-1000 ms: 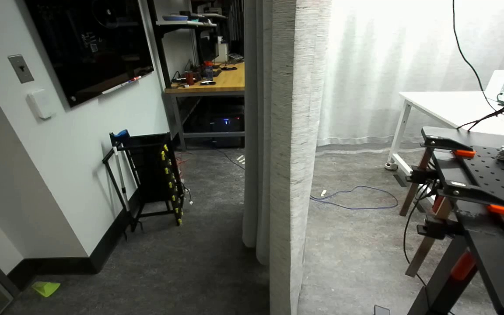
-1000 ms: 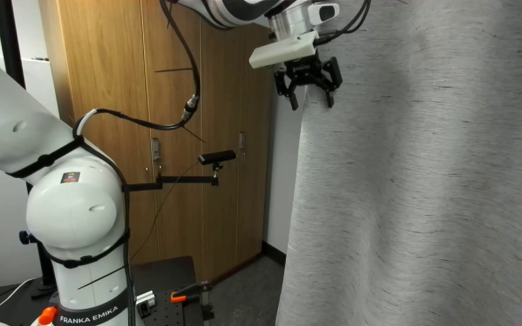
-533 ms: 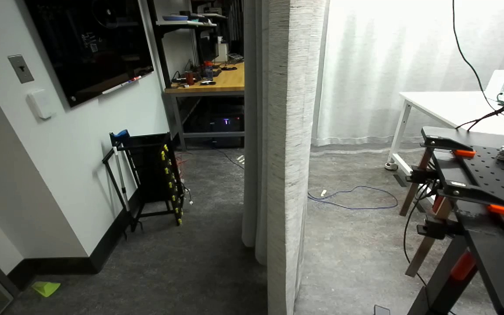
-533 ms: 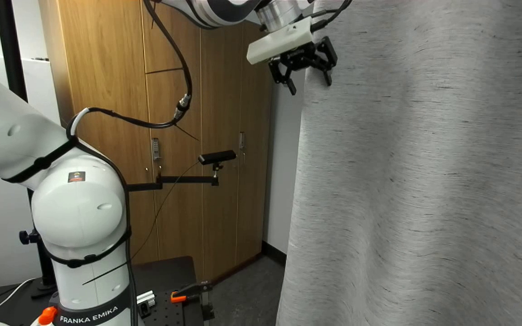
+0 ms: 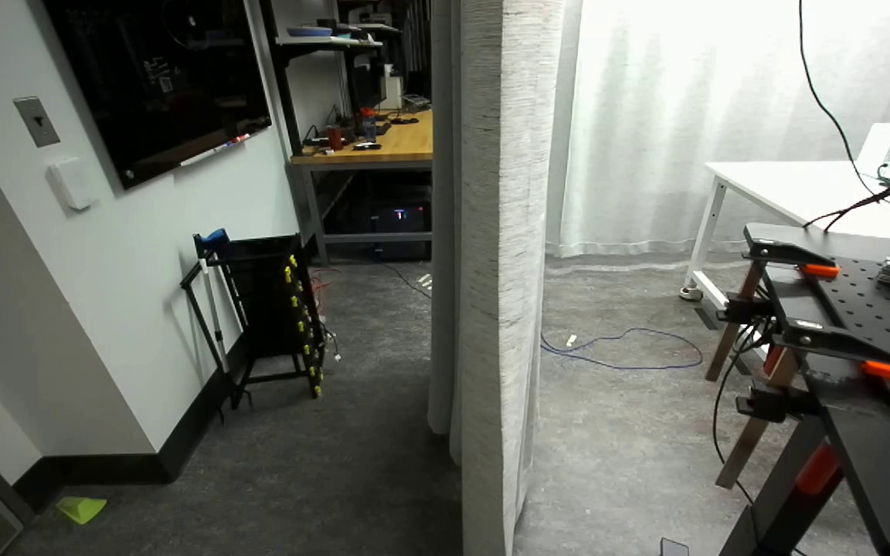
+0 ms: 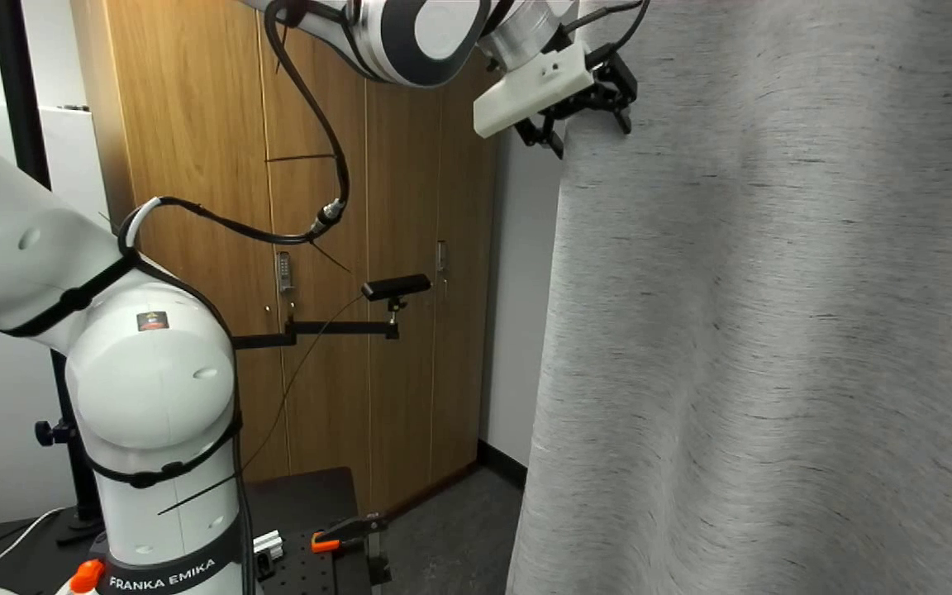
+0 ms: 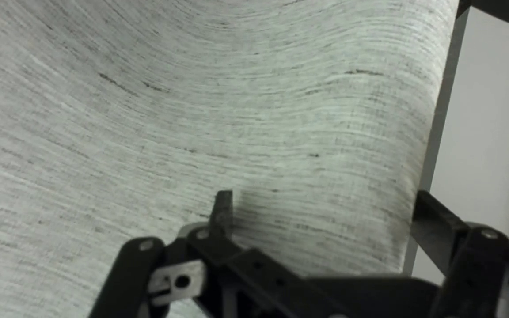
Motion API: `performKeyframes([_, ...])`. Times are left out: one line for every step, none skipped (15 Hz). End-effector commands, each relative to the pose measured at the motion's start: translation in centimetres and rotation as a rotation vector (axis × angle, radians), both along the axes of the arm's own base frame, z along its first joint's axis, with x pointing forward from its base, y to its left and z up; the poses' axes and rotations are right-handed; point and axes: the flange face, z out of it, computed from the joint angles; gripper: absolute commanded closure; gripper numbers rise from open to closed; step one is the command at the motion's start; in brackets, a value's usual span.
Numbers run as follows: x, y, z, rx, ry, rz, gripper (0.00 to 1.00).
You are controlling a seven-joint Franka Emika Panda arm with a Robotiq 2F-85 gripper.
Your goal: Close the curtain
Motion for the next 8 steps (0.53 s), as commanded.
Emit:
performKeyframes([-0.6, -0.5, -1.1, 0.075, -0.053, 0.008, 0.00])
performKeyframes([-0.6, -0.5, -1.5, 0.098, -0.053, 0.012, 0.00])
performKeyframes([-0.7, -0.4, -1.9, 0.114, -0.050, 0.022, 0.00])
performKeyframes([-0.8, -0.2, -2.1, 0.135, -0.049, 0.036, 0.00])
performKeyframes([-0.8, 0.1, -2.3, 0.156, -0.043, 0.054, 0.00])
performKeyframes([-0.8, 0.5, -2.3, 0.178, -0.040, 0.070, 0.00])
performKeyframes([-0.9, 0.9, -2.4, 0.195, -0.037, 0.086, 0.00])
performKeyframes([-1.0, 1.3, -2.4, 0.204, -0.038, 0.101, 0.09])
